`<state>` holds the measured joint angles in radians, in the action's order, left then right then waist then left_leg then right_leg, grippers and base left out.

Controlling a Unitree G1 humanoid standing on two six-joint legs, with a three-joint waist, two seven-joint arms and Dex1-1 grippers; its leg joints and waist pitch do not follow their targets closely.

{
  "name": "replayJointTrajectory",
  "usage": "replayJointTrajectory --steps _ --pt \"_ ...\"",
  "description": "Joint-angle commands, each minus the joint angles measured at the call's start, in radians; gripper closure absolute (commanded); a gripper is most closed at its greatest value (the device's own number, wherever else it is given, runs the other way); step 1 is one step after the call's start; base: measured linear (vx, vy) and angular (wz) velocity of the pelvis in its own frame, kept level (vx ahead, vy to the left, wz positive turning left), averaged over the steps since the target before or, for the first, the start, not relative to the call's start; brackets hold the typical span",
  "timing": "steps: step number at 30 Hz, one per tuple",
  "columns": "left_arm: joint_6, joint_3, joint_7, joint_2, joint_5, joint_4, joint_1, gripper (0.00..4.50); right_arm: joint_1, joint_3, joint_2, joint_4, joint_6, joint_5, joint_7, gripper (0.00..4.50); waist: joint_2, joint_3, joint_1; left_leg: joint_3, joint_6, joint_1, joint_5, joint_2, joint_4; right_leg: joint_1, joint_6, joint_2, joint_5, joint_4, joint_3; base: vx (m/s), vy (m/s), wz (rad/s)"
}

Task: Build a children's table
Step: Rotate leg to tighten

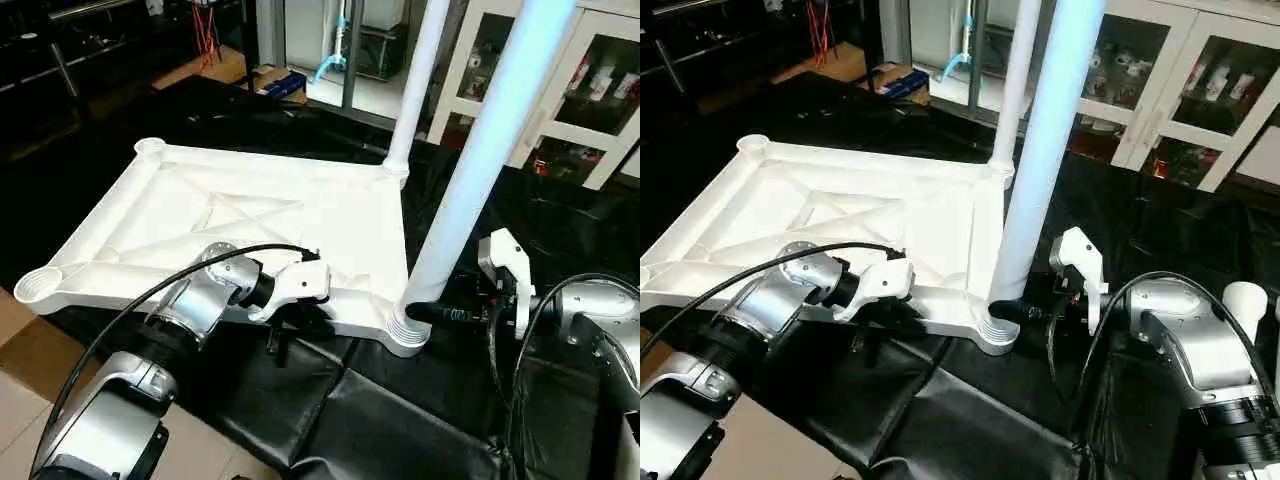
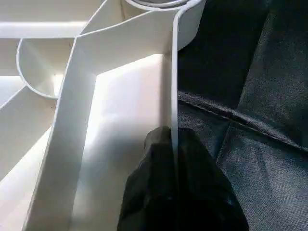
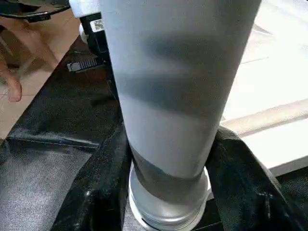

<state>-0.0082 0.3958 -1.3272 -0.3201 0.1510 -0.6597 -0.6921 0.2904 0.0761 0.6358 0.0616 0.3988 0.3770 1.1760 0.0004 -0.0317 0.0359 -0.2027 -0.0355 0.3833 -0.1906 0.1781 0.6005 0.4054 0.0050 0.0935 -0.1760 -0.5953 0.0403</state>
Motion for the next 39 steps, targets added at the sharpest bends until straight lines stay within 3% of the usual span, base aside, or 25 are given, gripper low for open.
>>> replayJointTrajectory --steps 1,7,10,14,17,21,22,23,24,26,27,32,39 --pt "-0.015 0.003 -0.019 0.007 -0.026 0.049 -0.011 4.5 0.013 0.008 0.001 0.011 -0.012 -0.017 0.005 2.6 -0.009 0.058 0.001 0.021 0.098 -0.023 -0.158 0.056 -0.067 -0.048 -0.283 0.052 -0.088 0.054 -0.03 0.0 0.0 0.0" --pt "-0.014 -0.002 0.019 0.007 -0.013 0.038 -0.014 4.5 -0.019 -0.002 -0.014 0.016 -0.032 -0.027 -0.043 2.63 -0.011 0.058 -0.001 0.021 0.104 -0.022 -0.157 0.056 -0.066 -0.048 -0.286 0.051 -0.082 0.053 -0.03 0.0 0.0 0.0" --pt "0.026 -0.031 0.106 0.029 -0.006 0.011 -0.032 4.5 -0.039 -0.021 -0.078 0.085 -0.097 -0.111 -0.222 2.64 -0.012 0.057 -0.007 0.021 0.079 -0.021 -0.178 0.055 -0.068 -0.043 -0.276 0.052 -0.121 0.057 -0.03 0.0 0.0 0.0" --pt "0.156 -0.086 0.15 0.073 -0.06 0.044 -0.035 4.5 -0.048 -0.047 -0.182 0.202 -0.102 -0.186 -0.484 2.64 -0.018 0.053 -0.027 0.023 0.051 -0.022 -0.225 0.05 -0.072 -0.042 -0.253 0.048 -0.204 0.068 -0.029 0.0 0.0 0.0" --pt "0.237 -0.096 0.153 0.098 -0.085 0.087 -0.025 4.5 -0.035 -0.045 -0.252 0.269 -0.093 -0.215 -0.619 2.64 -0.014 0.051 -0.039 0.027 0.037 -0.018 -0.248 0.048 -0.076 -0.04 -0.233 0.049 -0.261 0.074 -0.028 0.0 0.0 0.0" --pt "0.316 -0.097 0.214 0.13 -0.075 0.132 -0.018 4.5 0.012 -0.055 -0.324 0.359 -0.081 -0.266 -0.824 2.64 -0.011 0.049 -0.058 0.03 0.013 -0.019 -0.291 0.047 -0.08 -0.037 -0.218 0.045 -0.302 0.079 -0.027 0.0 0.0 0.0" --pt "0.403 -0.102 0.299 0.175 -0.064 0.17 -0.016 4.5 0.047 -0.071 -0.379 0.421 -0.09 -0.299 -0.958 2.64 -0.009 0.049 -0.063 0.031 0.006 -0.018 -0.302 0.046 -0.08 -0.034 -0.218 0.046 -0.31 0.079 -0.028 0.0 0.0 0.0" --pt "0.409 -0.103 0.304 0.178 -0.063 0.172 -0.016 4.5 0.049 -0.072 -0.382 0.424 -0.09 -0.301 -0.966 2.64 -0.009 0.049 -0.068 0.032 -0.001 -0.015 -0.302 0.046 -0.082 -0.036 -0.218 0.046 -0.309 0.077 -0.028 0.0 0.0 0.0" --pt "0.481 -0.103 0.365 0.216 -0.048 0.208 -0.011 4.5 0.073 -0.085 -0.426 0.462 -0.097 -0.326 -1.079 2.64 -0.015 0.05 -0.072 0.033 -0.007 -0.014 -0.298 0.045 -0.083 -0.038 -0.209 0.046 -0.32 0.078 -0.026 0.0 0.0 0.0" --pt "0.496 -0.093 0.429 0.241 -0.011 0.225 -0.008 4.5 0.087 -0.074 -0.45 0.483 -0.117 -0.35 -1.15 2.64 -0.013 0.05 -0.078 0.033 -0.009 -0.018 -0.3 0.043 -0.08 -0.033 -0.207 0.044 -0.319 0.085 -0.026 0.0 0.0 0.0" --pt "0.494 -0.093 0.452 0.249 0.001 0.217 -0.009 4.5 0.09 -0.072 -0.463 0.484 -0.122 -0.354 -1.174 2.64 -0.019 0.051 -0.081 0.032 0.001 -0.016 -0.302 0.041 -0.079 -0.034 -0.2 0.043 -0.317 0.088 -0.026 0.0 0.0 0.0" --pt "0.487 -0.109 0.511 0.255 0.019 0.181 -0.022 4.5 0.099 -0.075 -0.491 0.491 -0.142 -0.357 -1.223 2.64 -0.019 0.053 -0.081 0.029 0.04 -0.013 -0.268 0.041 -0.077 -0.039 -0.208 0.041 -0.218 0.08 -0.027 0.0 0.0 0.0" --pt "0.521 -0.098 0.517 0.238 0.006 0.222 -0.011 4.5 0.132 -0.104 -0.533 0.505 -0.252 -0.28 -1.157 2.64 -0.014 0.052 -0.089 0.033 0.021 -0.014 -0.316 0.044 -0.08 -0.035 -0.206 0.042 -0.247 0.082 -0.026 0.0 0.0 0.0"
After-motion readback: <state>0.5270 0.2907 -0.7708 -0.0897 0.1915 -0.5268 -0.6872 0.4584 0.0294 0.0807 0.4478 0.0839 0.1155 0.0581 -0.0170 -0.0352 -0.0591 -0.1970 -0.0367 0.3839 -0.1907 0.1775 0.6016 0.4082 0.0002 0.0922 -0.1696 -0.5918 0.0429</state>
